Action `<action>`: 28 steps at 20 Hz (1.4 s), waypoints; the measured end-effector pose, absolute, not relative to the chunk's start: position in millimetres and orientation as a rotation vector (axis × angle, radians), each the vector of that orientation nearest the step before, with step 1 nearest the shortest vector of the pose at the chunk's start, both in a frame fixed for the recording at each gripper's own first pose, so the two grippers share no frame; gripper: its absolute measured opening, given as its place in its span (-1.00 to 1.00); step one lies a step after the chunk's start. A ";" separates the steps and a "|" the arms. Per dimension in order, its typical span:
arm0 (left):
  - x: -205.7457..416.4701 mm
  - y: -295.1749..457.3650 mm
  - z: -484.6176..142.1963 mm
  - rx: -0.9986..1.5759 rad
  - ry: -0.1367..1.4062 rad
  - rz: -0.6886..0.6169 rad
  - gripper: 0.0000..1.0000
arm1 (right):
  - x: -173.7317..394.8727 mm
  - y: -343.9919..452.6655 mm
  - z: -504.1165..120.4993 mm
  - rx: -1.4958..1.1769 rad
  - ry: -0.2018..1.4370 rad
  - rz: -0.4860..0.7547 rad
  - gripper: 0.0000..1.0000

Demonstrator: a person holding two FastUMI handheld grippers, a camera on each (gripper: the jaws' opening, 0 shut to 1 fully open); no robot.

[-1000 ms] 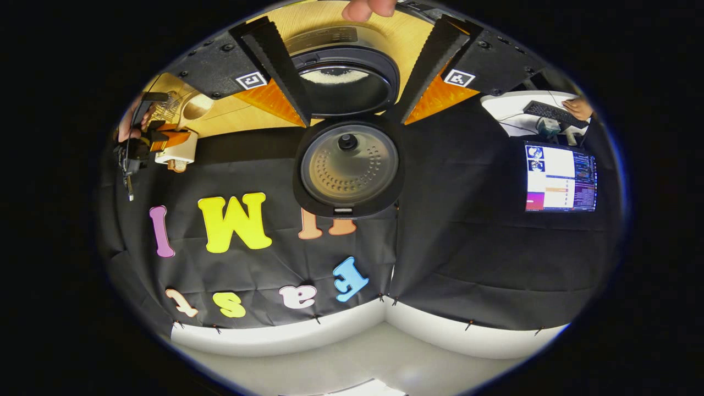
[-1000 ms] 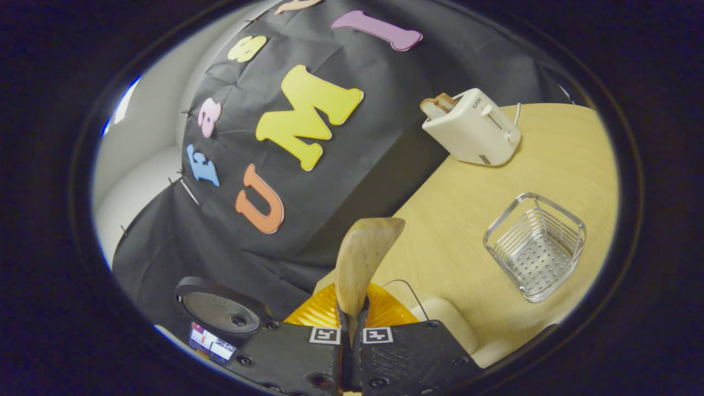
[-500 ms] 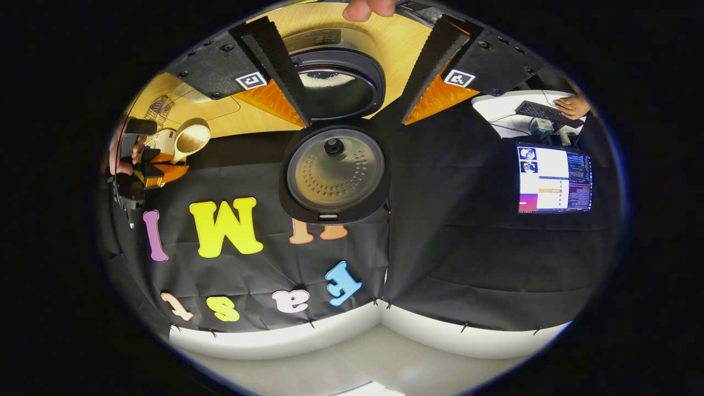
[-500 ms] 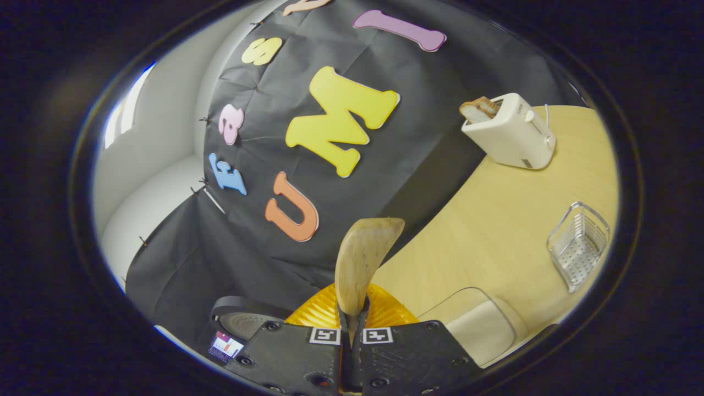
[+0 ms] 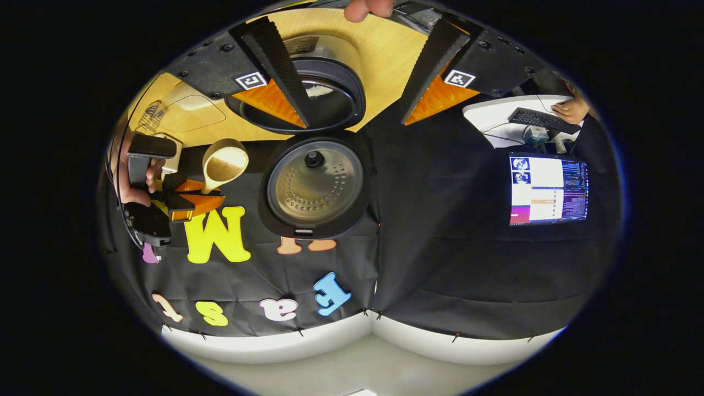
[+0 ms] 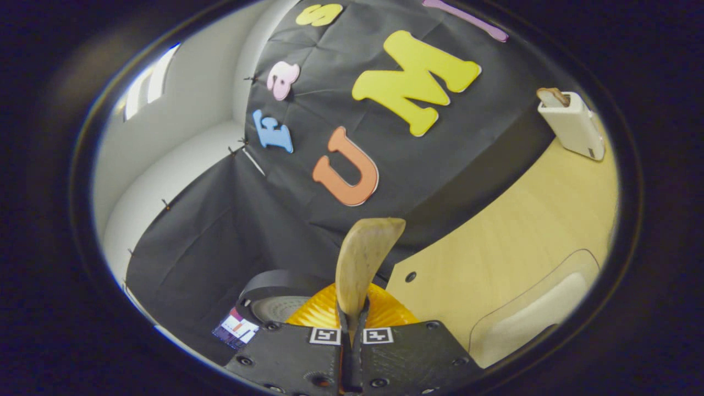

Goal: Close the left gripper, press the button to open the rice cooker; take a wooden spoon from the chopstick holder with the right hand, scoop a spoonful of rice and pour it into the rice cooker, then put the wooden spoon back into the chopstick holder.

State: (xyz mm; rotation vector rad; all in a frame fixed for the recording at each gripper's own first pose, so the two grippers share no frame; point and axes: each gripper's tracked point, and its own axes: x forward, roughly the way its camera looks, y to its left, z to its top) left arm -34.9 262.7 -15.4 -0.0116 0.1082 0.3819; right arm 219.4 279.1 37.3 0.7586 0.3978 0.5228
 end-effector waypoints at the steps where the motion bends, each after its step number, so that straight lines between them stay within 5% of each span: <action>1: -36.4 266.0 -14.7 -0.013 0.107 0.389 1.00 | 218.3 290.0 38.5 0.735 0.399 0.532 -1.00; 28: -46.4 273.9 -15.3 0.019 0.130 0.415 0.90 | 206.2 378.2 49.7 0.116 0.152 0.569 -0.99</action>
